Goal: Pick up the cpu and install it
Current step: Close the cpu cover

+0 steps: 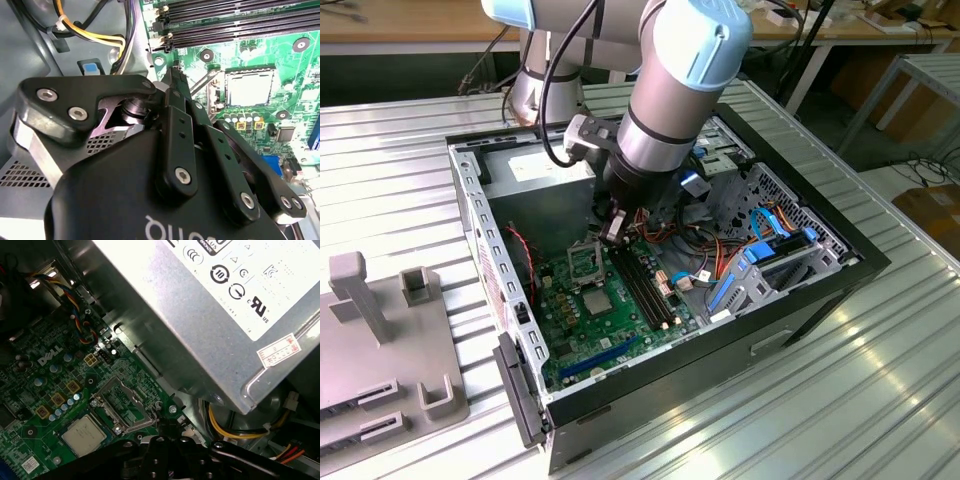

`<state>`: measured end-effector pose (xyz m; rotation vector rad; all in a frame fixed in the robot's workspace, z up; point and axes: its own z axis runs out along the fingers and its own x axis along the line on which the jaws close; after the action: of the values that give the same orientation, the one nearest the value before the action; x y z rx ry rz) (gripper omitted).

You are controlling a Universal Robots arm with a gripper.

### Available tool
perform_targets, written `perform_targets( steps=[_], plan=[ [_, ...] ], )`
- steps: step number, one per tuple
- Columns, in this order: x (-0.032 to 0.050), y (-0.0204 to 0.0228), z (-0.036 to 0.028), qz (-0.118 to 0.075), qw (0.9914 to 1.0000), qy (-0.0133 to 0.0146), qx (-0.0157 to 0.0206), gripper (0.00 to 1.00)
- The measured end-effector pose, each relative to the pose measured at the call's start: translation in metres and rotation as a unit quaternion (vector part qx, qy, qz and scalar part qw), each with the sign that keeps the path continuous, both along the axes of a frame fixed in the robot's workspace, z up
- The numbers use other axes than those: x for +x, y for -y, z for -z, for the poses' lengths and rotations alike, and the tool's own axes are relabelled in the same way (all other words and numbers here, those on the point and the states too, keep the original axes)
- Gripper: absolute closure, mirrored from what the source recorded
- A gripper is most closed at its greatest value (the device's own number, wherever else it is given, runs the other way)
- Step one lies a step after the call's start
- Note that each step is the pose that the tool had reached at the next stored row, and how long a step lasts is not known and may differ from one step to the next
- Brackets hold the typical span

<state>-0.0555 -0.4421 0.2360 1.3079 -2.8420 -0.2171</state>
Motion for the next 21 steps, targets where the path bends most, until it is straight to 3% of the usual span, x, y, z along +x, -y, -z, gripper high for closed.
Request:
perform_targets(
  steps=[2, 6, 15, 21],
  plan=[
    [-0.0004, 0.0, -0.0014, -0.001, 0.99999, 0.0, -0.0043, 0.89],
    [-0.0008, 0.0, -0.0041, -0.003, 0.99997, 0.0, -0.0072, 0.89],
    [-0.0033, 0.0, -0.0073, -0.009, 0.99991, 0.0003, -0.0096, 0.89],
    [-0.0056, 0.0, -0.0084, -0.028, 0.99955, 0.0011, -0.0098, 0.89]
  ],
)
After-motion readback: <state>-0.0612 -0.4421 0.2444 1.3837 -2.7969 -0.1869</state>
